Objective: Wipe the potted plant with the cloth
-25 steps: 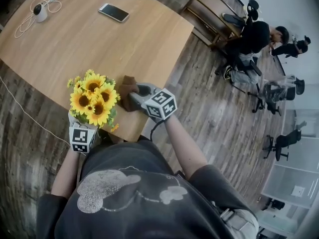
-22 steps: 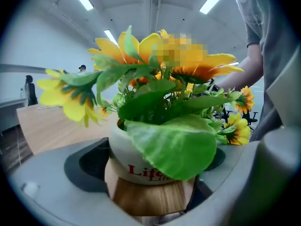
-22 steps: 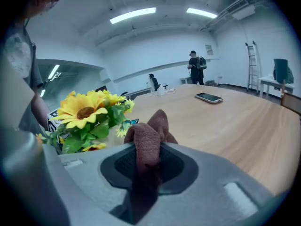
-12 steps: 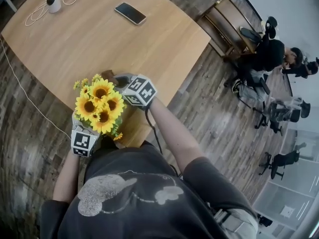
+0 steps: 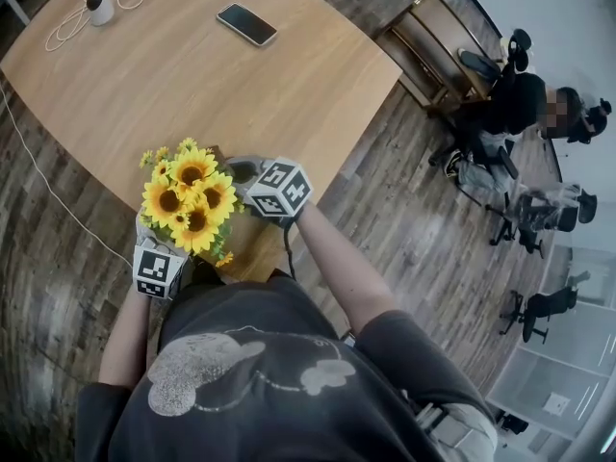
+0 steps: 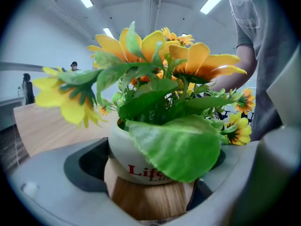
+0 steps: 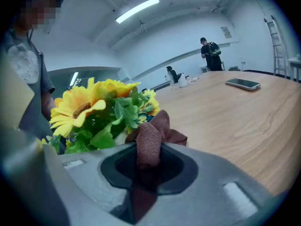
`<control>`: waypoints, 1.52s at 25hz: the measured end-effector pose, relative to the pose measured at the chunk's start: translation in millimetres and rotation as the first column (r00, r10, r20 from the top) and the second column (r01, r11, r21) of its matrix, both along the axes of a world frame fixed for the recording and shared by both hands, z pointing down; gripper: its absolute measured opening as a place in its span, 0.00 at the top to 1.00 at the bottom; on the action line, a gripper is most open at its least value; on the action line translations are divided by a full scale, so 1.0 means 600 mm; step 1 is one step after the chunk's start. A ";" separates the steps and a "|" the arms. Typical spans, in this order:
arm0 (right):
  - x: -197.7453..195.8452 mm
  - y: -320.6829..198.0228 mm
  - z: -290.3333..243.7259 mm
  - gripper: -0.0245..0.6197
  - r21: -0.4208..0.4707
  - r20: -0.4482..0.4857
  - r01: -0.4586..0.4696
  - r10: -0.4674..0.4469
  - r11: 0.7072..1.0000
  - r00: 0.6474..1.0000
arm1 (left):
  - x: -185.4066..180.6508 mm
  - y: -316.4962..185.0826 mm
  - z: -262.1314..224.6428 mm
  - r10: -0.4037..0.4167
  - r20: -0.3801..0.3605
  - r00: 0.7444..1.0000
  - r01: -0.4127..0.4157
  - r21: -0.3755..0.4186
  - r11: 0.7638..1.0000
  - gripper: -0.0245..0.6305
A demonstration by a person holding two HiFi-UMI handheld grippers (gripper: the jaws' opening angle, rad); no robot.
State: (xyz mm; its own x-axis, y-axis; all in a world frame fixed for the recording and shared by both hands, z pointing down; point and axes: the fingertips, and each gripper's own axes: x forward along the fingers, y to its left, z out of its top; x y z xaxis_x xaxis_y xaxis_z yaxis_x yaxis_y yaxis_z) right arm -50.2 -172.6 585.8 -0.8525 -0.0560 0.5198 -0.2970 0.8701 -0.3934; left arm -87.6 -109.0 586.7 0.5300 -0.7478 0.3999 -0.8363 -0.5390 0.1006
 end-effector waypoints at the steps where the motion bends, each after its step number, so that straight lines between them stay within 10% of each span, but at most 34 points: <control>1: 0.010 0.010 0.000 0.85 -0.004 0.002 -0.010 0.010 1.000 1.000 | 0.001 0.002 0.001 0.001 0.000 1.000 -0.001 0.001 1.000 0.07; 21: 0.062 0.126 0.006 0.85 -0.013 -0.007 -0.201 0.201 0.979 0.980 | 0.023 -0.062 0.001 0.078 -0.010 0.997 -0.078 -0.030 0.997 0.07; 38: 0.219 0.073 -0.092 0.85 0.102 0.089 -0.680 0.674 0.726 0.733 | 0.045 -0.136 0.007 0.054 -0.010 0.999 -0.054 -0.066 0.996 0.03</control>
State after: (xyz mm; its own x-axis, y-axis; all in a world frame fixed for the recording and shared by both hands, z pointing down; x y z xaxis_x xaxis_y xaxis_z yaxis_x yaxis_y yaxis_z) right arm 81.4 -128.5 530.5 -0.5849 -0.6857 0.4332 -0.8110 0.4851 -0.3271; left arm -60.8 -190.6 591.1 0.5726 -0.6901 0.4427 -0.8051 -0.5753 0.1446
